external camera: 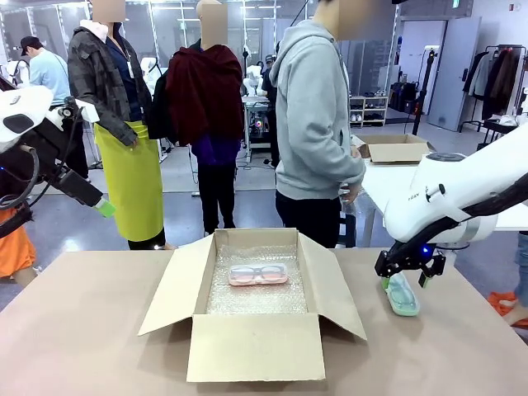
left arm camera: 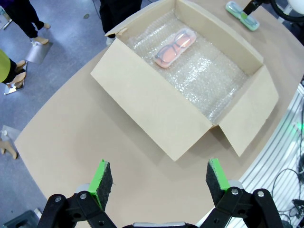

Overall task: Pack the glasses set securely to prepare it for shipping.
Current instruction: Put the Glasses case from the right side of the table into the Package Box.

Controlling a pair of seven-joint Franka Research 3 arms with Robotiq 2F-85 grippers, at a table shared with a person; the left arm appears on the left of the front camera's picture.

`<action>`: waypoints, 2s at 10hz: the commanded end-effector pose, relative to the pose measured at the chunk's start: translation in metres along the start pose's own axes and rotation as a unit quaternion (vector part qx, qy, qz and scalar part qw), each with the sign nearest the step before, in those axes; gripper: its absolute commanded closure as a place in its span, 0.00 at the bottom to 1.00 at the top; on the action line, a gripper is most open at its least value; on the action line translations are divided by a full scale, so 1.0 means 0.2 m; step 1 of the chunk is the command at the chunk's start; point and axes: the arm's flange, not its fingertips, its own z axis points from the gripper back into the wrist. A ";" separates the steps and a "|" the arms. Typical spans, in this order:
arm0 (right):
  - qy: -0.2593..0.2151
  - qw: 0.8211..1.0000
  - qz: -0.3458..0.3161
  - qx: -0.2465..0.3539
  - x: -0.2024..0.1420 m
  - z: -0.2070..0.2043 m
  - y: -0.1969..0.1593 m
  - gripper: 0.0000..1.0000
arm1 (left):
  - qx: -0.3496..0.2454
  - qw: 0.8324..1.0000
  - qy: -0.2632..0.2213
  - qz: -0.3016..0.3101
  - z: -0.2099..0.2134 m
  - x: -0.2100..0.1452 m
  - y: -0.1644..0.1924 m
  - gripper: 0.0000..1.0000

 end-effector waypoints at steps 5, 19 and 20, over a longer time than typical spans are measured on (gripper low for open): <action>-0.002 0.999 -0.008 -0.037 0.00 -0.12 0.04 0.00 | -0.003 1.000 -0.004 -0.004 0.02 0.00 0.01 0.00; 0.005 1.000 0.025 0.006 -0.02 0.32 -0.01 0.76 | -0.003 1.000 -0.004 -0.004 0.02 0.00 0.01 0.00; 0.002 0.999 0.045 0.014 -0.04 0.46 0.00 0.76 | -0.003 1.000 -0.004 -0.004 0.02 0.00 0.01 0.00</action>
